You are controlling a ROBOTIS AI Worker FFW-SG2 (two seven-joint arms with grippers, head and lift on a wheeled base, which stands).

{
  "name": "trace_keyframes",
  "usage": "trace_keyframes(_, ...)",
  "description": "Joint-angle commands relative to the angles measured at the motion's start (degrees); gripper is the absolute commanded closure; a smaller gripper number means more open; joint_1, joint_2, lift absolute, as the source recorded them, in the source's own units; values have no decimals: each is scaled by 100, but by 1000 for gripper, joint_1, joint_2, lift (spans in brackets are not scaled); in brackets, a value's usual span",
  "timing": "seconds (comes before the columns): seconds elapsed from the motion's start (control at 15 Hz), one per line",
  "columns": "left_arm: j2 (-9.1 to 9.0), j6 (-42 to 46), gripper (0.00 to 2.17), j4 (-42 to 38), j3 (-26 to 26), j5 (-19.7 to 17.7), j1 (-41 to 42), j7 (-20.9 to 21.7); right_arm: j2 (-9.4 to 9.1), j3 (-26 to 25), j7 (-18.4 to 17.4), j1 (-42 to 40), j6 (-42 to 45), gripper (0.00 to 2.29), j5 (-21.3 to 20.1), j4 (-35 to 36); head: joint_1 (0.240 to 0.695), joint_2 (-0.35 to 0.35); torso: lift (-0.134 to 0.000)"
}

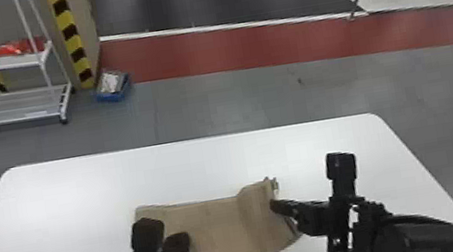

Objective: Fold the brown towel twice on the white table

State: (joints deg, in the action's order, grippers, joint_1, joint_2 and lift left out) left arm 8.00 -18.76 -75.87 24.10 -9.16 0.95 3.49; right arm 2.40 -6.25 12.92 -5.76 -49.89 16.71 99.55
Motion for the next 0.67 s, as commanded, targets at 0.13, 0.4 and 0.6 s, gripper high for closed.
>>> trace_keyframes(0.13, 9, -159, 2013, -113, 25, -191, 124, 196, -3, 27, 0, -74, 1, 1146, 421, 328, 695, -150, 0)
trace_keyframes(0.4, 132, -1161, 2013, -2117, -836, -561, 1047, 732, -29, 62, -17, -162, 1, 1146, 553, 583, 695, -152, 0)
trace_keyframes(0.6, 211, -1320, 2013, -2292, -1267, -534, 1135, 829, -47, 71, -35, -312, 89, 1146, 641, 802, 695, -120, 0)
